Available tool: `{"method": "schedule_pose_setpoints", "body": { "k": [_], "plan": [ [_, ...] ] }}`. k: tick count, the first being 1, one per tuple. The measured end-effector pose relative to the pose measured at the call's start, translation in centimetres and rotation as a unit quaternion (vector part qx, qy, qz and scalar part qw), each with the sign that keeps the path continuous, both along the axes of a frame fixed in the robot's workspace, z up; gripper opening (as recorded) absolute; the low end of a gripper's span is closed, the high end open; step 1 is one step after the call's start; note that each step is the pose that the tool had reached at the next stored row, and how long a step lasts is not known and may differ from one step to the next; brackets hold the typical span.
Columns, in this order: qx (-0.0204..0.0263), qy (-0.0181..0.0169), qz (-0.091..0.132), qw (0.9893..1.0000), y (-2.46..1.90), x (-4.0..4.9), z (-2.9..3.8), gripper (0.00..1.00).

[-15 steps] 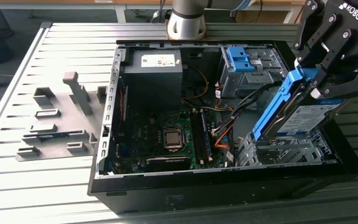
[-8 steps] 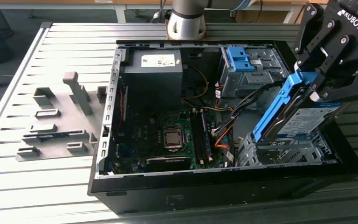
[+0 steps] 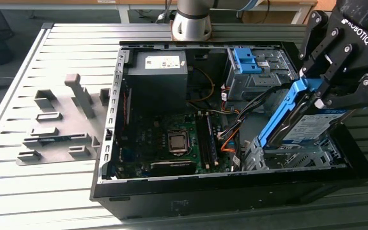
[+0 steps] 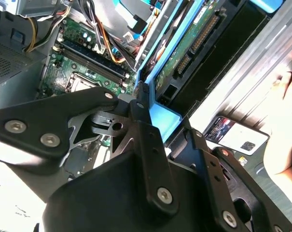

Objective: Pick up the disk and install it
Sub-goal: 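Insert the disk into the insertion slot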

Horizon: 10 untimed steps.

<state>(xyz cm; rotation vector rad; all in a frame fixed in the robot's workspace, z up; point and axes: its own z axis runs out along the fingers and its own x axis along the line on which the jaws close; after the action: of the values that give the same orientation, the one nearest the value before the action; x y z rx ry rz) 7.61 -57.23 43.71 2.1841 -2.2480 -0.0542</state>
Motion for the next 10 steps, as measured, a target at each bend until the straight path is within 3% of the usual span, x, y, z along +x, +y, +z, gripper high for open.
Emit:
{"method": "schedule_pose_setpoints", "body": {
  "k": [10],
  "plan": [
    [0.0001, 0.0000, 0.000, 1.0000, -0.01, 0.00, -0.59, 0.36]
  ]
}}
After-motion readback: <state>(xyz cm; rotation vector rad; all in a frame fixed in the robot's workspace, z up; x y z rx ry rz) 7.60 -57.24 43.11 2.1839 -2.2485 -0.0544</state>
